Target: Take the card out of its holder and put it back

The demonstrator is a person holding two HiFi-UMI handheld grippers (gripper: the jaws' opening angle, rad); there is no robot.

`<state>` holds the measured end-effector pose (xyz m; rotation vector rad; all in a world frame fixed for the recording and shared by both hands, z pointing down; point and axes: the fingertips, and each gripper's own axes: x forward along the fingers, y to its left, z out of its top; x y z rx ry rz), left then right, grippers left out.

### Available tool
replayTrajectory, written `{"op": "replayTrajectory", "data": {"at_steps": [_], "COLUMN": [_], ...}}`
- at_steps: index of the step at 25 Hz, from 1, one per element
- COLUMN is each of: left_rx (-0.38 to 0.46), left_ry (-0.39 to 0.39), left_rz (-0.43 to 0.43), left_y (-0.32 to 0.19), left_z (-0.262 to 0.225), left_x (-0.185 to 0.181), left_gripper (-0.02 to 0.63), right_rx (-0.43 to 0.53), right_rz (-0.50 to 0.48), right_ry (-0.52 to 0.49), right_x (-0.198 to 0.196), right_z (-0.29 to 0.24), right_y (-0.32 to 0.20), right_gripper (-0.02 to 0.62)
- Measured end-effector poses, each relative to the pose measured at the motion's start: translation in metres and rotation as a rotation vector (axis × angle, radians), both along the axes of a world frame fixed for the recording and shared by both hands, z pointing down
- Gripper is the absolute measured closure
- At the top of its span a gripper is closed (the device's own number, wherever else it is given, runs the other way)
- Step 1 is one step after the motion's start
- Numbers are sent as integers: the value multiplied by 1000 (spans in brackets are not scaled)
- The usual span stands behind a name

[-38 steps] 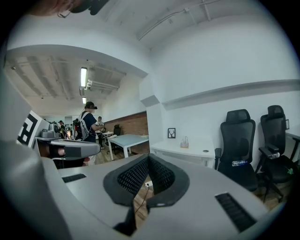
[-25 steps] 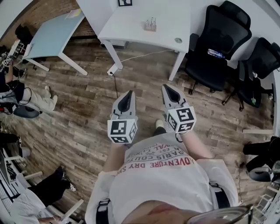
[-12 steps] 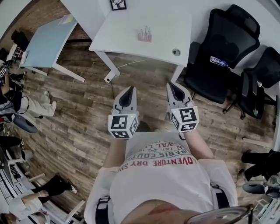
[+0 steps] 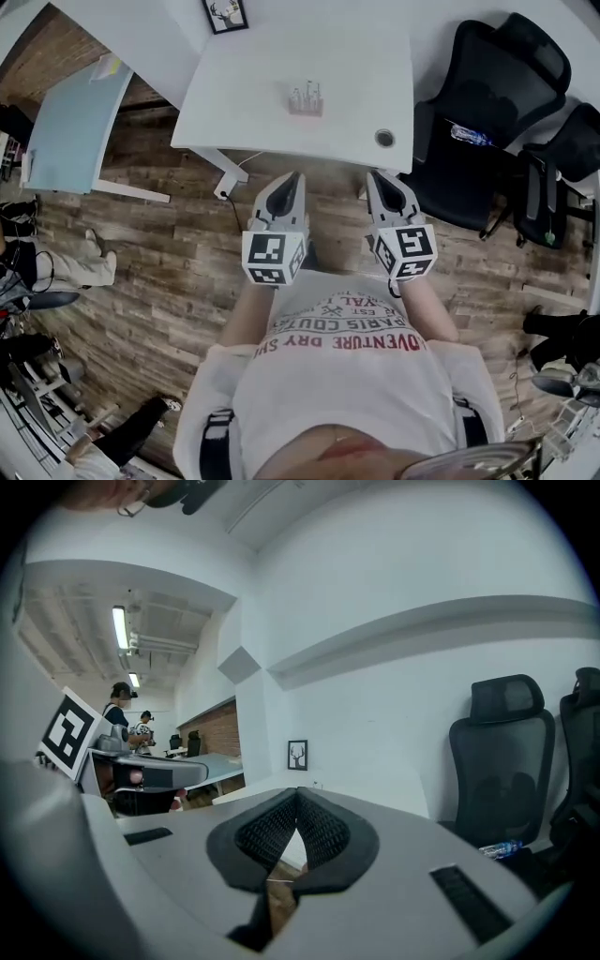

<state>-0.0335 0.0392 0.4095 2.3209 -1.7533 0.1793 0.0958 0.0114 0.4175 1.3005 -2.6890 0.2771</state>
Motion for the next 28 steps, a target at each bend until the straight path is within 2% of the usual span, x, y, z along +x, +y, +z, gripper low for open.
{"op": "replayTrajectory", "data": {"at_steps": [7, 14, 22, 28], "left_rx": [-21, -50, -136, -206], "left_ry": [5, 14, 40, 61], "left_rz": [123, 199, 225, 336], "left_y": [-110, -180, -203, -215], "left_z": [1, 11, 45, 88], "left_x": [-55, -92, -93, -89], "left_gripper": [580, 580, 580, 577], "right_rx": [-29, -108, -180, -234], "right_rz": [109, 182, 171, 154], "right_ry": [-7, -13, 9, 24], "right_x": [-44, -74, -74, -76], "right_z": [1, 19, 39, 61], "right_y": [-98, -155, -178, -192], "right_gripper": [575, 575, 575, 575]}}
